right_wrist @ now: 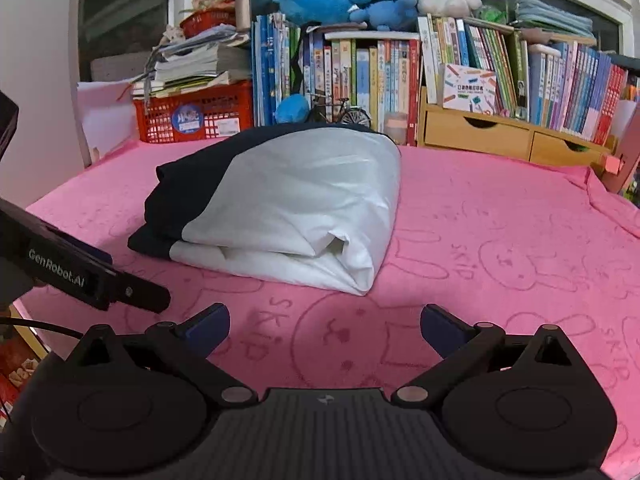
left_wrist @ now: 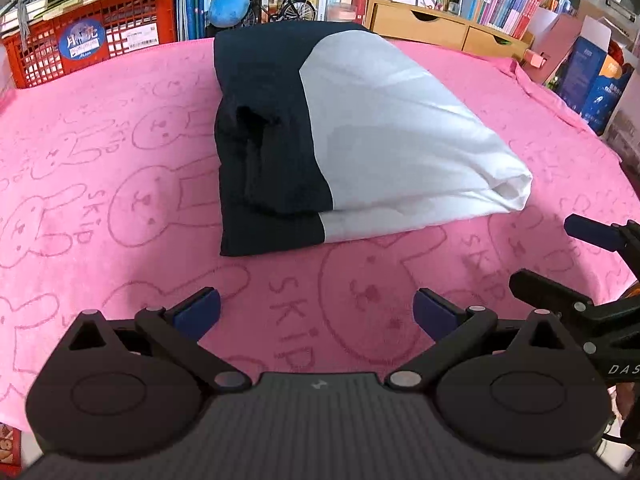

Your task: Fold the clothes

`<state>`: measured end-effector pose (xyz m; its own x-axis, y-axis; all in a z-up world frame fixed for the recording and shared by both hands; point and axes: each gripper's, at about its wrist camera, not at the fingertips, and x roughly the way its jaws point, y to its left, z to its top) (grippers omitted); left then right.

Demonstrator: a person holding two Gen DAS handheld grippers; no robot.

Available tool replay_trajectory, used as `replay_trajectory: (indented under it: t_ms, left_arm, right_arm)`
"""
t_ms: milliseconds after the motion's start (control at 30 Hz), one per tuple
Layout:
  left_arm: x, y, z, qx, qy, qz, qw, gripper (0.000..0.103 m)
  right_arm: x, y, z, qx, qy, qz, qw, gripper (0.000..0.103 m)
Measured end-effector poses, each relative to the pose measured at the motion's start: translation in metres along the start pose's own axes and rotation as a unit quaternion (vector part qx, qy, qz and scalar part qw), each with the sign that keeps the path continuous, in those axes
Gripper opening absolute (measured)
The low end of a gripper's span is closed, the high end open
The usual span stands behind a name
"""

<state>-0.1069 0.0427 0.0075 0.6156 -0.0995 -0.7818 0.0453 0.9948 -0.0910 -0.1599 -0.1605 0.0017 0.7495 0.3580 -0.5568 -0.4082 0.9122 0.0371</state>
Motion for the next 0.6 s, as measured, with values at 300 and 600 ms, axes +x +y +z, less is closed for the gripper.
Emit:
replay_trajectory:
  t_ms: [300, 600]
  left_arm:
    - [0.0016, -0.0025, -0.0005, 0.002, -0.003, 0.009, 1.0000, 0.103]
    - [0.0060, -0.0079, -0.0017, 0.024, -0.008, 0.031, 0.9992, 0.103]
  right_arm:
    - [0.0004, 0.0041, 0.0004, -0.007, -0.010, -0.003, 1.000, 0.103]
    - [0.0064, 0.0065, 0.0021, -0.012, -0.003, 0.001, 1.000, 0.103]
